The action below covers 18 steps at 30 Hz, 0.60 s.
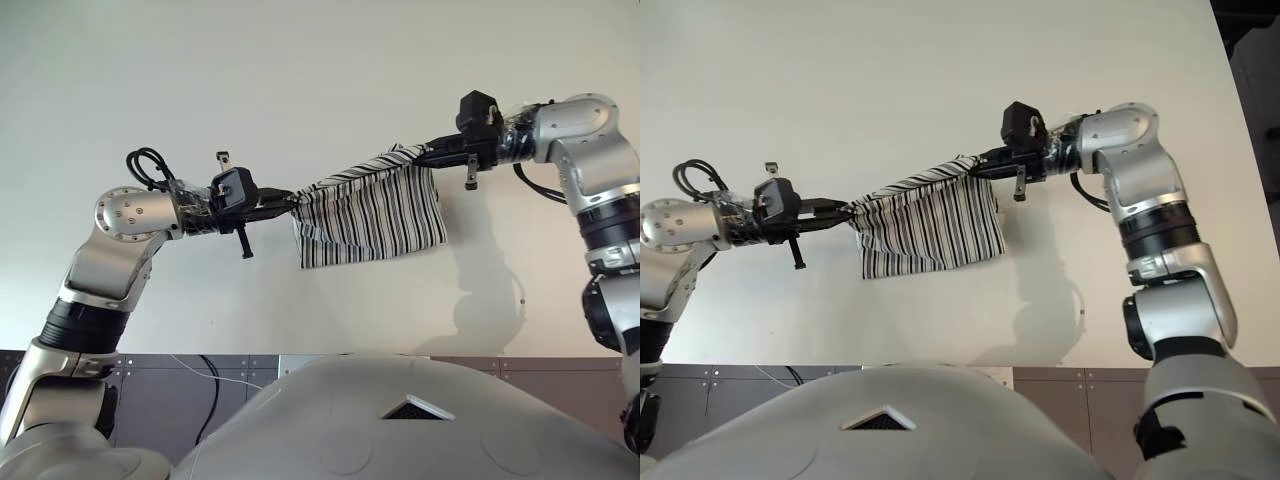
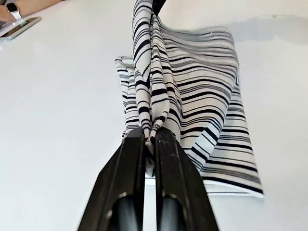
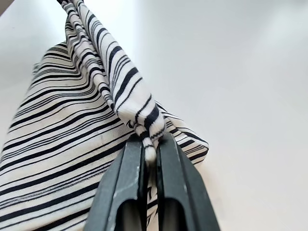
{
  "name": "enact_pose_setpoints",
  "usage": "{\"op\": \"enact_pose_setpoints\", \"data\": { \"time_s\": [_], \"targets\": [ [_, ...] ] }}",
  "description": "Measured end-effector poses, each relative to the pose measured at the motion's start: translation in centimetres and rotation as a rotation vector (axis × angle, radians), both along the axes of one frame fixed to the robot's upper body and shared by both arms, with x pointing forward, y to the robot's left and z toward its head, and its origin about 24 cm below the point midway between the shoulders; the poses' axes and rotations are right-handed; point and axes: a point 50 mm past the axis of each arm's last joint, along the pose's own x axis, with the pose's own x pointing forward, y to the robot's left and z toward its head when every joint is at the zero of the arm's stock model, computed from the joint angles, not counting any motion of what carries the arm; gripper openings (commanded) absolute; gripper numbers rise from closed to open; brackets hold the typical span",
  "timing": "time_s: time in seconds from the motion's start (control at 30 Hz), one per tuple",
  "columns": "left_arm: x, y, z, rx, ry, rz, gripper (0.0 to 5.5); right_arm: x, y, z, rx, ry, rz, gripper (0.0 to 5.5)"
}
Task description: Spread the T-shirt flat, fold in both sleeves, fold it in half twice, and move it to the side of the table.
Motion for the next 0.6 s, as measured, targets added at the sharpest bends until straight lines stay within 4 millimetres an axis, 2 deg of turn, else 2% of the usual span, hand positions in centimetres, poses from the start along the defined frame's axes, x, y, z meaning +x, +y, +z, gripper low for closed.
{"op": "enact_pose_setpoints", "data": {
  "time_s": [0.23, 0.3, 0.33, 0.47, 0.6],
  "targets": [
    [2.2, -0.4, -1.7, 0.018, 0.081, 0.06, 0.1, 1.4, 0.3, -1.7, -0.047, -0.013, -0.028, 0.12],
    [2.5, -0.5, -2.1, 0.027, 0.105, 0.079, 0.56, 1.8, 0.4, -1.7, -0.05, -0.033, -0.044, 0.1],
    [2.5, -0.3, -2.4, 0.047, 0.107, 0.09, 0.78, 2.0, 0.5, -1.9, -0.06, -0.046, -0.058, 0.43],
    [2.6, -0.3, -3.3, 0.123, 0.061, 0.109, 1.36, 2.4, 1.2, -2.5, -0.053, -0.1, -0.12, 1.14],
    [3.7, -0.1, -3.6, 0.087, -0.003, 0.241, 1.36, 2.9, 1.2, -2.6, -0.021, -0.171, -0.227, 1.14]
  ]
}}
